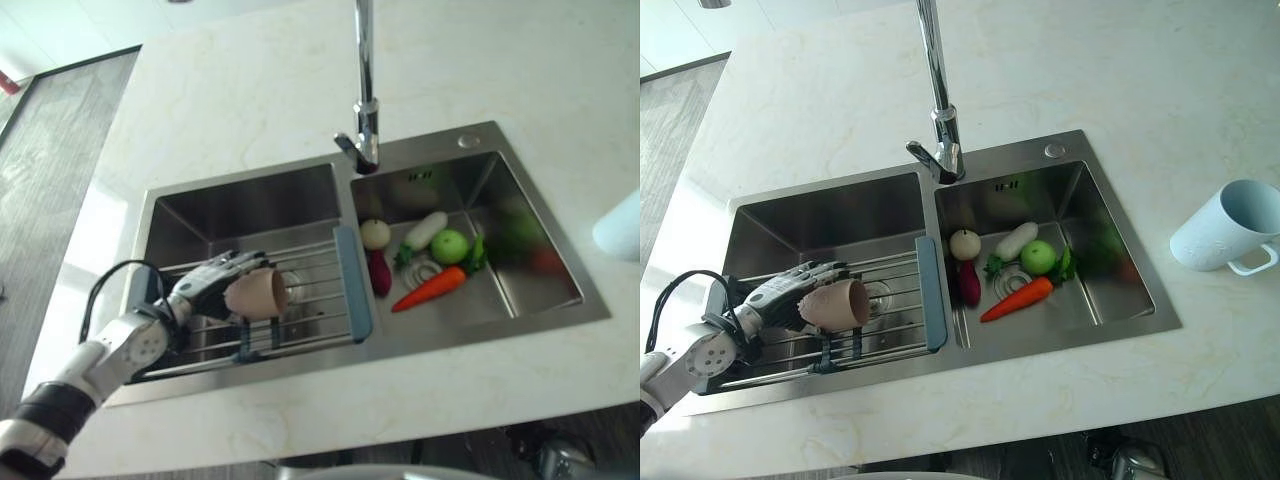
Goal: Place the dishes in the dishwasher.
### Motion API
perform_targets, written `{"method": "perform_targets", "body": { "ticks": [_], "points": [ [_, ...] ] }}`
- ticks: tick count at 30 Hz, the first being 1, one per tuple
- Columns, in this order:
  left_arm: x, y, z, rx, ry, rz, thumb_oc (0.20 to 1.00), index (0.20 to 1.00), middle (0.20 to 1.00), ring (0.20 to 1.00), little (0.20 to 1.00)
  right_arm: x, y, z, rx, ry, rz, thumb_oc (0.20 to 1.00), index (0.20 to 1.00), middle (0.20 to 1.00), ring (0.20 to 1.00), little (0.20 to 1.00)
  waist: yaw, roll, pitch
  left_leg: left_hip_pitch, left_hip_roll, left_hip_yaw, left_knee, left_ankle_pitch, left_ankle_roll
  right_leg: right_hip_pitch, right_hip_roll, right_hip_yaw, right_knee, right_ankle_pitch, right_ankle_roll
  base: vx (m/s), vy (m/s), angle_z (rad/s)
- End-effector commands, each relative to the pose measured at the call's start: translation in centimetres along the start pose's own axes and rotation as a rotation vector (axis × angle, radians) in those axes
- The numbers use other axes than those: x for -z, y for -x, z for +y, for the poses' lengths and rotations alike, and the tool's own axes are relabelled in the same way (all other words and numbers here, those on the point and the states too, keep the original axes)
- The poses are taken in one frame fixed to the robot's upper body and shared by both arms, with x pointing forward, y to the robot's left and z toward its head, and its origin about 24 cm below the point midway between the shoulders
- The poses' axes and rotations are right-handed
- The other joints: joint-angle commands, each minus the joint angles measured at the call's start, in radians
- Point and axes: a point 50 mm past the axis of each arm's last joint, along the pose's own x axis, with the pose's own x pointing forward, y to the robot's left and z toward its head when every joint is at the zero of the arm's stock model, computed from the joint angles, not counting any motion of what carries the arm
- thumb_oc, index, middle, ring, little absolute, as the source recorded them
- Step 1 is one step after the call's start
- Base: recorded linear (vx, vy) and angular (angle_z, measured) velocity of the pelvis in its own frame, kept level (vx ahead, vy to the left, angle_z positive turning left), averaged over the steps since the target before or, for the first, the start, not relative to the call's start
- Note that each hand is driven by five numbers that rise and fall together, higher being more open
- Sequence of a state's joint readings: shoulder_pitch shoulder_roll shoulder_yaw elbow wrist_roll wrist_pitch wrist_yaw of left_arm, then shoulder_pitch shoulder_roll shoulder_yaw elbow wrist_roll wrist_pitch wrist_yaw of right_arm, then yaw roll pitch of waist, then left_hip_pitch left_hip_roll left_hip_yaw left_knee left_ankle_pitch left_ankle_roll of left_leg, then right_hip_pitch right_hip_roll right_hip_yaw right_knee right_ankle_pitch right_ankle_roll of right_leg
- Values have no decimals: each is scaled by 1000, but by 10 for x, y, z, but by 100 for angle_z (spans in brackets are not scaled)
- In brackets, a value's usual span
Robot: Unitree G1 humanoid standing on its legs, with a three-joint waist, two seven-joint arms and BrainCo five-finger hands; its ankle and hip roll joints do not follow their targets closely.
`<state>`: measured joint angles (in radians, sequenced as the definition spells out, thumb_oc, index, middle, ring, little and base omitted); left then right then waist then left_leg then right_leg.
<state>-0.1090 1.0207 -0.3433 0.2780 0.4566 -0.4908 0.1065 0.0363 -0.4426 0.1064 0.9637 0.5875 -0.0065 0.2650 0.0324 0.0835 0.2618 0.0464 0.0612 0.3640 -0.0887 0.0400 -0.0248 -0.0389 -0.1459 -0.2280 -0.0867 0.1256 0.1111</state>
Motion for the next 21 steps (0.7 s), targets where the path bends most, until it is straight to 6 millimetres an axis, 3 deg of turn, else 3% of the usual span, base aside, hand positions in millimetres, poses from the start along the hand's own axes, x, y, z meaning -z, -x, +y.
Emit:
{"method": "perform_targets", "body": {
  "ticks": [1, 5, 16, 21],
  "points": [
    [-5, 25, -48, 157, 9, 9, 1000, 1000, 1000, 1000, 1000, -12, -2, -2, 15, 16, -37, 1000, 1000, 1000, 1000, 1000, 42, -22, 32, -59, -25, -66, 42, -103, 10, -15, -90, -97, 149, -148, 135, 0, 0, 0],
    [0, 26, -44, 10, 35, 54, 1000, 1000, 1000, 1000, 1000, -7, -1, -2, 17, 11, -33, 1000, 1000, 1000, 1000, 1000, 49, -23, 27, -56, -28, -72, 36, -102, 12, -12, -87, -96, 150, -154, 130, 0, 0, 0],
    [4, 35, -56, -180, 46, 120, 1000, 1000, 1000, 1000, 1000, 9, 2, 2, 11, 29, 7, 1000, 1000, 1000, 1000, 1000, 53, -23, -16, -22, -29, -85, 28, -107, 5, 28, -78, -102, 140, -172, 113, 34, -3, 4],
    [2, 39, -62, -153, 49, 106, 1000, 1000, 1000, 1000, 1000, 13, 3, 2, 13, 28, 23, 1000, 1000, 1000, 1000, 1000, 52, -18, -27, -9, -33, -93, 24, -108, 3, 38, -77, -99, 143, -179, 109, 29, 7, 5]
  ]
}}
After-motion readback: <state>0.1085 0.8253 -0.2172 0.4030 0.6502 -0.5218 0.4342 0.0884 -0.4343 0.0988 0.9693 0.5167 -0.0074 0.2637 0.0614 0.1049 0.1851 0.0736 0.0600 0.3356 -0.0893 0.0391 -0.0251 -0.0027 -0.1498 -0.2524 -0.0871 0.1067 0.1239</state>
